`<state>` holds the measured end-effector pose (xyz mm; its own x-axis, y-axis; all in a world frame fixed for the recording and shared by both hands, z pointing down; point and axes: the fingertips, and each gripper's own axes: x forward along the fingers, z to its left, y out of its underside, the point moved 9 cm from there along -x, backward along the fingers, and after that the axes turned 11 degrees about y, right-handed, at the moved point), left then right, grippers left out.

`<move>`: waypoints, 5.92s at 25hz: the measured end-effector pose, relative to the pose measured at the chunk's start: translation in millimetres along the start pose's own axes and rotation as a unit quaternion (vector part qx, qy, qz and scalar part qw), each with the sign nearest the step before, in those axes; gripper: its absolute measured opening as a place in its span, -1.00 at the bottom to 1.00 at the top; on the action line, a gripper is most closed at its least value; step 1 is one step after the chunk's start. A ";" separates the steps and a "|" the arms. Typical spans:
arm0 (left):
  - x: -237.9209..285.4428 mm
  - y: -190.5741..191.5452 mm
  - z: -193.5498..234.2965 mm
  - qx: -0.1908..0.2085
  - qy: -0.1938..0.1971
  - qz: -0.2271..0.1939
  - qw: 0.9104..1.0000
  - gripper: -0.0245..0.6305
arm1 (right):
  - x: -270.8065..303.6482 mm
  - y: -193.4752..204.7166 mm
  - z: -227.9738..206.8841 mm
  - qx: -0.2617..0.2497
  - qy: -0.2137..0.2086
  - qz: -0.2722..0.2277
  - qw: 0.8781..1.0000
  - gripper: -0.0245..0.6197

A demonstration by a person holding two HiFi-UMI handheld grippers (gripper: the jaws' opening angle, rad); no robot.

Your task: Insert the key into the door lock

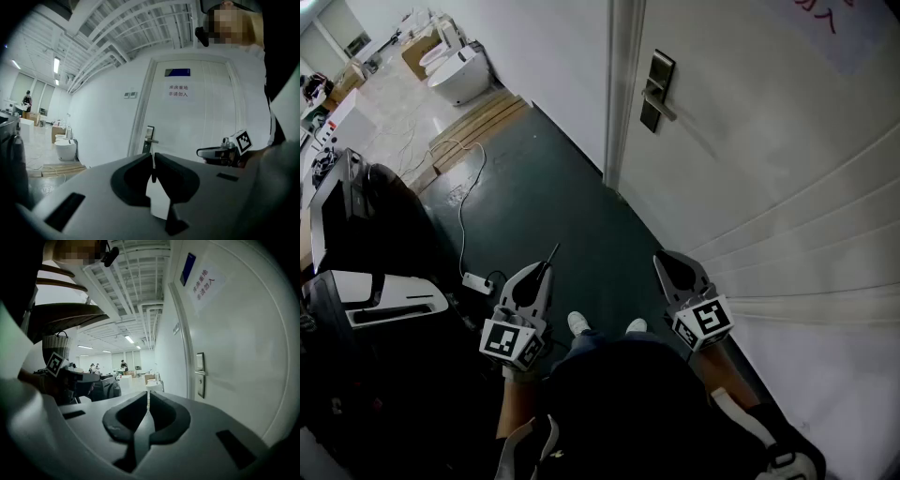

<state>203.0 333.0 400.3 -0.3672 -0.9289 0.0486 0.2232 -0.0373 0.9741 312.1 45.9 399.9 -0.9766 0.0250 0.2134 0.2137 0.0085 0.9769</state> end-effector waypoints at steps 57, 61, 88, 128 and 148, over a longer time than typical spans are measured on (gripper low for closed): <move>172.6 -29.2 240.7 -0.012 0.068 0.061 0.996 -0.84 | 265.2 -37.7 -69.0 0.001 0.065 0.025 0.998 -0.83; 211.7 -27.4 244.3 -0.019 0.086 0.062 0.994 -0.84 | 268.9 -40.1 -98.5 0.011 0.079 0.022 0.997 -0.83; 396.3 -9.7 225.9 -0.169 0.224 0.084 0.956 -0.84 | 215.3 -26.3 -172.2 0.083 0.223 0.020 0.971 -0.83; 532.3 59.1 243.6 -0.520 0.249 0.115 0.809 -0.84 | 197.6 -24.5 -159.8 0.149 0.430 0.033 0.890 -0.83; 536.2 53.2 243.5 -0.528 0.243 0.106 0.807 -0.84 | 199.0 -29.3 -157.7 0.142 0.431 0.032 0.891 -0.83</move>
<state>-201.9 -77.3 532.0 0.1192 -0.9810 -0.1533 0.9738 0.0854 0.2106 108.0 -107.0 415.9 -0.5906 -0.7413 0.3190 0.1469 0.2900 0.9457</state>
